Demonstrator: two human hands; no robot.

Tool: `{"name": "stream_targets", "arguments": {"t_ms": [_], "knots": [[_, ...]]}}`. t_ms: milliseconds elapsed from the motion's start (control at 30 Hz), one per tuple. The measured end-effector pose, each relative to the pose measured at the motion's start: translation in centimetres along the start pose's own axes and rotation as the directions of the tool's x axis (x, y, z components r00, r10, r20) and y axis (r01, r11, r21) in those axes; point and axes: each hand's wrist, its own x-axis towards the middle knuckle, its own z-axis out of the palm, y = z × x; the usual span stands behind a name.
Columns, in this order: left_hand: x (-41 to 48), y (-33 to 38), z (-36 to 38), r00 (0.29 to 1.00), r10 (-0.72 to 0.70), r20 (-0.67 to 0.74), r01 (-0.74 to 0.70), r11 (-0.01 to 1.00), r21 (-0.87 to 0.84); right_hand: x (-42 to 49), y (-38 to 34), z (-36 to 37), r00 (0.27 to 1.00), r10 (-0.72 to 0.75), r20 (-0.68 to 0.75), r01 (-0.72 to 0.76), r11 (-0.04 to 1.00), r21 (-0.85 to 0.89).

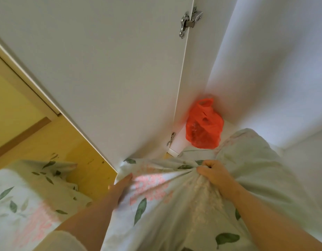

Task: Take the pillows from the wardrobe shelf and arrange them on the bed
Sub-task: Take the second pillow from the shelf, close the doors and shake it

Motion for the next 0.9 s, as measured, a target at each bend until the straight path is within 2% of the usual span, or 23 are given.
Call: {"name": "stream_targets", "arguments": {"t_ms": [67, 167, 200, 300, 433, 533, 667, 767, 900], "knots": [[-3.1, 0.4, 0.0, 0.996, -0.038, 0.076, 0.045, 0.995, -0.092, -0.1, 0.2, -0.1, 1.000, 0.018, -0.001, -0.018, 0.999, 0.049], [-5.5, 1.1, 1.0, 0.979, -0.037, 0.200, 0.048, 0.998, -0.049, -0.1, 0.6, -0.1, 0.999, 0.023, -0.033, -0.021, 0.998, 0.056], [-5.5, 1.2, 1.3, 0.971, -0.025, 0.236, 0.041, 0.997, -0.065, 0.0, 0.7, 0.0, 0.999, 0.007, -0.037, -0.006, 1.000, 0.020], [-5.2, 1.8, 2.0, 0.978, -0.056, 0.202, 0.053, 0.998, 0.020, 0.4, 1.0, 0.2, 0.999, -0.047, -0.019, 0.044, 0.986, -0.160], [-5.1, 2.8, 2.1, 0.987, -0.024, 0.156, 0.009, 0.995, 0.096, 0.8, 1.7, 0.6, 0.997, -0.056, 0.059, 0.075, 0.911, -0.405], [-5.7, 4.9, 2.3, 0.992, 0.082, 0.100, -0.094, 0.988, 0.124, 0.8, 1.8, 0.1, 0.996, -0.006, 0.089, 0.053, 0.846, -0.531], [-8.5, 8.5, 2.7, 0.956, 0.273, 0.103, -0.283, 0.954, 0.100, 0.6, 1.8, -1.2, 0.979, 0.096, 0.182, 0.062, 0.708, -0.704], [-10.9, 10.4, 3.0, 0.902, 0.394, 0.178, -0.411, 0.908, 0.076, 0.6, 0.6, -1.6, 0.966, 0.112, 0.233, 0.082, 0.723, -0.686], [-13.5, 11.5, 3.4, 0.854, 0.466, 0.230, -0.505, 0.849, 0.154, 1.3, -3.1, -0.7, 0.975, -0.058, 0.216, 0.178, 0.785, -0.594]]}}
